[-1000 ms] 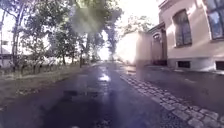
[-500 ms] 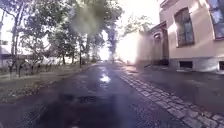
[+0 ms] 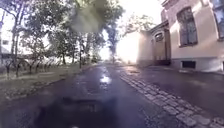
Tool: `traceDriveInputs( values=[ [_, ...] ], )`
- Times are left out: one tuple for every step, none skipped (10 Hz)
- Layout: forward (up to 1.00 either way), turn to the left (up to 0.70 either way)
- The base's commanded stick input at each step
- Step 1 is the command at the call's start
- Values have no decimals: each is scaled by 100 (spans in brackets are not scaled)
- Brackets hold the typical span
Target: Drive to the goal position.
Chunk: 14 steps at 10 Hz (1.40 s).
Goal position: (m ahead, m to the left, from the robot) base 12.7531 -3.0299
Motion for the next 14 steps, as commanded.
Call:
traceDriveInputs(
  values=[
    [50,0],
    [50,0],
    [50,0],
    [50,0],
    [50,0],
    [50,0],
    [50,0],
    [50,0],
    [50,0],
    [50,0],
    [50,0],
    [50,0],
    [50,0],
    [50,0]
  ],
)
